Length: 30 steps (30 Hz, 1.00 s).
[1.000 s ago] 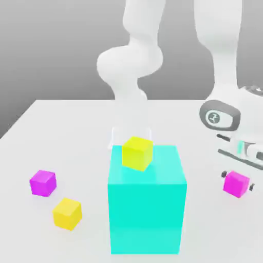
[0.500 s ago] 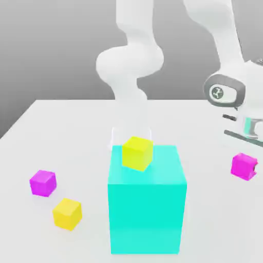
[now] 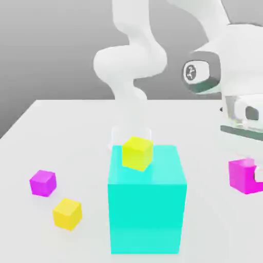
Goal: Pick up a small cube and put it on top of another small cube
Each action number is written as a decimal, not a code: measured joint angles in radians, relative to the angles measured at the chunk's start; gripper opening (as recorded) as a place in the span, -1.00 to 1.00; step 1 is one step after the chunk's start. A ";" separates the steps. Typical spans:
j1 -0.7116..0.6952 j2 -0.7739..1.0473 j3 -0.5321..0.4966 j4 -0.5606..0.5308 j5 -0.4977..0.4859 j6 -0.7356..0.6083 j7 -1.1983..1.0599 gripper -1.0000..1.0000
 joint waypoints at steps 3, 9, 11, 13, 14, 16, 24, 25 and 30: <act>-0.076 -0.026 -0.030 0.017 -0.055 -0.002 0.036 -1.00; -0.247 -0.092 -0.172 -0.007 -0.144 -0.046 -0.017 -1.00; -0.304 -0.116 -0.225 -0.021 -0.169 -0.064 -0.045 -1.00; -0.359 -0.135 -0.286 -0.039 -0.182 -0.085 -0.096 -1.00; -0.383 -0.143 -0.317 -0.051 -0.186 -0.096 -0.127 -1.00; -0.420 -0.156 -0.370 -0.073 -0.188 -0.116 -0.185 -1.00; -0.539 -0.199 -0.558 -0.164 -0.184 -0.186 -0.400 -1.00; -0.553 -0.204 -0.582 -0.175 -0.183 -0.194 -0.427 -1.00; -0.581 -0.206 -0.685 -0.241 -0.155 -0.234 -0.578 -1.00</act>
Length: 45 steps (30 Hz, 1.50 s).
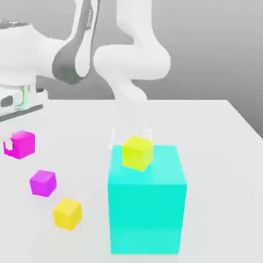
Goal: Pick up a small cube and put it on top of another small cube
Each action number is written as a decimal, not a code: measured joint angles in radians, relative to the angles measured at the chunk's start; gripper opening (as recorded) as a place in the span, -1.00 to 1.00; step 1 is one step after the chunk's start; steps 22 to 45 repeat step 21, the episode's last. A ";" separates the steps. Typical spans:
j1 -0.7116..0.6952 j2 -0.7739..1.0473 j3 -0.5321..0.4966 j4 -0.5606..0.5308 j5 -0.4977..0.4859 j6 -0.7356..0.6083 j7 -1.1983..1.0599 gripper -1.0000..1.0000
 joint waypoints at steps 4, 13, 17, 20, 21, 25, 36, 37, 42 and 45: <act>0.061 0.082 -0.060 -0.031 0.092 0.052 -0.115 -1.00; 0.110 0.313 -0.014 -0.037 0.492 0.238 -0.399 1.00; 0.098 0.319 -0.006 -0.037 0.501 0.244 -0.406 1.00; 0.035 0.222 0.006 -0.037 0.312 0.170 -0.272 1.00; 0.012 0.186 0.020 -0.037 0.259 0.140 -0.235 1.00; 0.012 0.186 0.020 -0.037 0.259 0.140 -0.235 1.00; 0.012 0.186 0.020 -0.037 0.259 0.140 -0.235 1.00; 0.012 0.186 0.020 -0.037 0.259 0.140 -0.235 1.00; 0.012 0.186 0.020 -0.037 0.259 0.140 -0.235 1.00; 0.012 0.186 0.020 -0.037 0.259 0.140 -0.235 1.00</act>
